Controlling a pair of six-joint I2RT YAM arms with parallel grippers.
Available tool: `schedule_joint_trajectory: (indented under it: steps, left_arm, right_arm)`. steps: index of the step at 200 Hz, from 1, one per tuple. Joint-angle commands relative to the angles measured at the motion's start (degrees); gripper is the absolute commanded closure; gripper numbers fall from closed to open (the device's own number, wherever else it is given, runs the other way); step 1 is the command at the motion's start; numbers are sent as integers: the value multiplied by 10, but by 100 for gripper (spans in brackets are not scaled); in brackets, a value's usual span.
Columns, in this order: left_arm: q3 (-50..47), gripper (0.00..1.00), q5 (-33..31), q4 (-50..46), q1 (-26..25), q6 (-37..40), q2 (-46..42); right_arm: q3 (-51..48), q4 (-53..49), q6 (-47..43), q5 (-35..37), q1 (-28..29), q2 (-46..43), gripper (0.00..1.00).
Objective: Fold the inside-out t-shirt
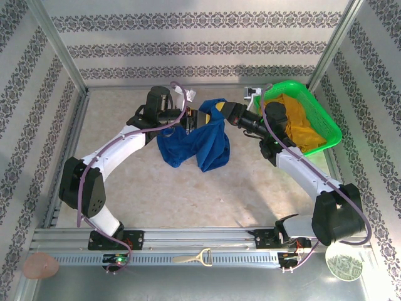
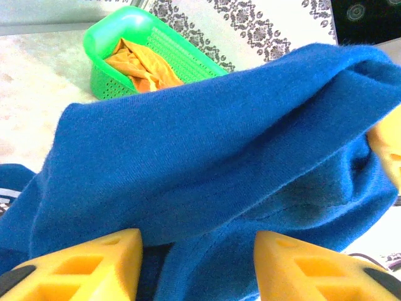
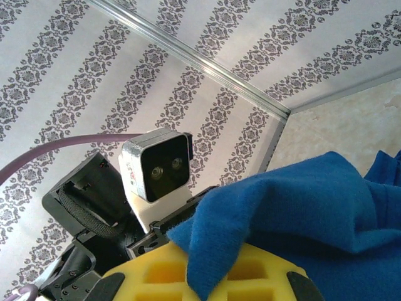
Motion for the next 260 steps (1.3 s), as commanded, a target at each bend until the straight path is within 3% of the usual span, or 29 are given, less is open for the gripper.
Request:
schedule_joint_trajectory:
  steps: [1,27,55,81,104,137,155,161,169,210,260]
  left_arm:
    - [-11,45,-6,-19,6,27,0]
    - [-14,37,6,-23,5,33,3]
    - [-5,38,62,-24,5,19,21]
    - [-20,62,105,16,5,-16,20]
    - [-23,100,121,49,6,-55,12]
    - [-10,100,98,102,16,-114,-28]
    - [31,100,85,108,17,-134,-43]
    - [51,100,83,109,17,-142,-45]
    - [79,100,83,111,17,-153,-43]
    - [224,100,87,144,17,-235,-5]
    - [327,100,72,216,17,-317,23]
  right_arm:
    - [2,9,-9,3,1,-13,100]
    - [5,10,-8,1,2,-11,100]
    - [5,10,-8,2,2,-7,100]
    - [7,10,-8,4,1,-3,100]
    - [4,8,-10,8,-2,-1,100]
    - [-10,-15,-20,32,-11,0,100]
    - [-25,-36,-27,54,-19,-8,54]
    - [-32,-44,-32,64,-22,-15,44]
    - [-38,-54,-39,73,-25,-25,39]
    - [-60,-156,-112,121,-17,-117,28]
    - [-60,-234,-199,193,53,-162,23]
